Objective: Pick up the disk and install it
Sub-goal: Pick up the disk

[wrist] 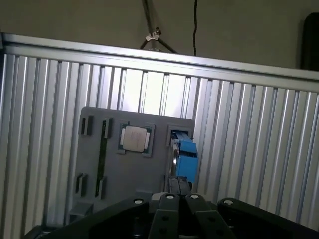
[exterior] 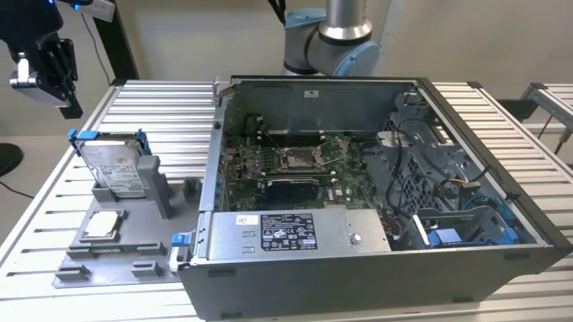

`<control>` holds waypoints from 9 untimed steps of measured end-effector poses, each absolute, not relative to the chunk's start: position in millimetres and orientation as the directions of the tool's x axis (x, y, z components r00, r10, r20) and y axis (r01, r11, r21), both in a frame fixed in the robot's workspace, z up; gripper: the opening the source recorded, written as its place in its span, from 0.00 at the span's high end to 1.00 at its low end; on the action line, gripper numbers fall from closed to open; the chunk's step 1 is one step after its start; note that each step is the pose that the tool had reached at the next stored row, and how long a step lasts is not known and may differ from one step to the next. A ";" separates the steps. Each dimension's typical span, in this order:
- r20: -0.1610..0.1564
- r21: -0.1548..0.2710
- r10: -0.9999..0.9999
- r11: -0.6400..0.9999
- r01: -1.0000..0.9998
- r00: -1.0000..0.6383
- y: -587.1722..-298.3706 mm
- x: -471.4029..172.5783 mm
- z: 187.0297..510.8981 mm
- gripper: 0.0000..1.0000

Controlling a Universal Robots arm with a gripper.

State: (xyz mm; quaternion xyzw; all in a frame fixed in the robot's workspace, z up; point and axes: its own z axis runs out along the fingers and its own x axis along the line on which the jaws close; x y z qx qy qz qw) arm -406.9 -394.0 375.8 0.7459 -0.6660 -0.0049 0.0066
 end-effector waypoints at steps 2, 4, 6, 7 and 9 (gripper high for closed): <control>0.001 0.016 -0.994 -0.113 -0.993 0.113 -394.0 -406.9 375.8 0.00; 0.001 0.016 -0.994 -0.113 -0.993 0.113 -394.0 -406.9 375.8 0.00; 0.001 0.017 -0.994 -0.113 -0.993 0.113 -394.0 -406.9 375.8 0.00; 0.001 0.017 -0.994 -0.113 -0.993 0.113 -394.0 -406.9 375.8 0.00; 0.001 0.017 -0.994 -0.113 -0.993 0.113 -394.0 -406.9 375.8 0.00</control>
